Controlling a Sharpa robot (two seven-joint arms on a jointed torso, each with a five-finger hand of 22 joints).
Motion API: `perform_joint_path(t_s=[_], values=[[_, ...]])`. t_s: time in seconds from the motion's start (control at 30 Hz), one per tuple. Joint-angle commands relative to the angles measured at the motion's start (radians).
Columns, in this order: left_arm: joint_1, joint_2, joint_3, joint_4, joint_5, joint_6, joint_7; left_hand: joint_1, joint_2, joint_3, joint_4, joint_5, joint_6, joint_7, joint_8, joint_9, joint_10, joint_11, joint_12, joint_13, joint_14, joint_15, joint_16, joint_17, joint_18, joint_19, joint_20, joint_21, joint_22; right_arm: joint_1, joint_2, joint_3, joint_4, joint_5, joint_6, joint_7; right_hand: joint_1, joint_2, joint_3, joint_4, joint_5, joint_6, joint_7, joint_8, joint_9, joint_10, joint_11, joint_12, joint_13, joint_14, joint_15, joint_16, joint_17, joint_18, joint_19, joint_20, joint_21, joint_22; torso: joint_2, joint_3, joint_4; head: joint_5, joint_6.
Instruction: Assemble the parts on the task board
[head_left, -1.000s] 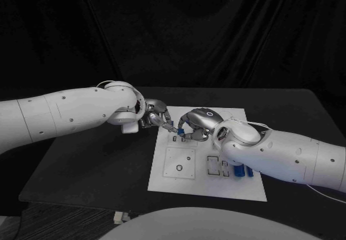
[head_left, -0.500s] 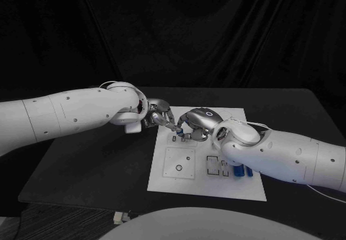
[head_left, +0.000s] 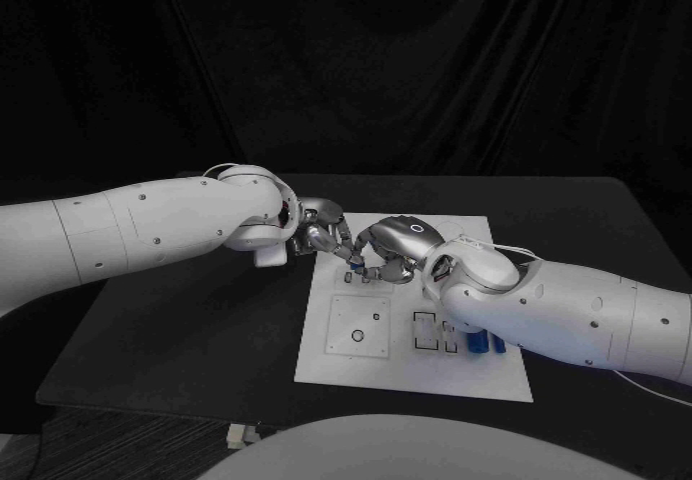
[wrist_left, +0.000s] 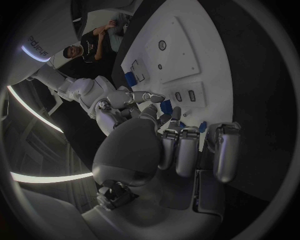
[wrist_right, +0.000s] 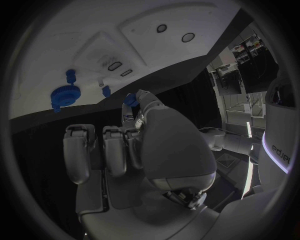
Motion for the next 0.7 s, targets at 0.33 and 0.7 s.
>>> perform_joint_path(t_s=[0.33,0.7], values=[[-0.005,0.01,0.001,-0.01,0.006,-0.006,0.021,0.044,-0.006,0.02,-0.026,0.07,0.055,-0.015,0.008,-0.019,0.106,-0.016,-0.002,0.26,0.106,-0.012,0.003,0.263,0.008,0.007,-0.005,-0.005,0.207,0.002,-0.003,0.001,0.008,-0.008,-0.027,-0.006,-0.012,0.0,0.003,0.004,-0.003,0.007,0.001,0.002,0.001,0.103,-0.008,-0.001,0.263,0.106,-0.006,0.003,0.263,-0.006,0.081,-0.003,-0.006,0.25,0.0,0.0001,0.0001,-0.002,0.0],[-0.007,0.015,0.001,-0.015,0.006,-0.026,0.026,0.068,-0.014,0.035,-0.05,0.079,0.086,-0.028,0.031,-0.017,0.106,-0.028,-0.002,0.26,0.106,-0.022,0.003,0.263,0.007,0.012,-0.014,-0.002,0.211,0.002,-0.002,0.001,0.008,-0.008,-0.028,-0.01,-0.013,0.0,0.004,0.004,-0.007,0.007,0.001,0.002,0.001,0.103,-0.009,-0.001,0.263,0.106,-0.007,0.003,0.263,-0.005,0.08,-0.003,-0.008,0.249,0.0,0.0,0.0,-0.002,0.0]])
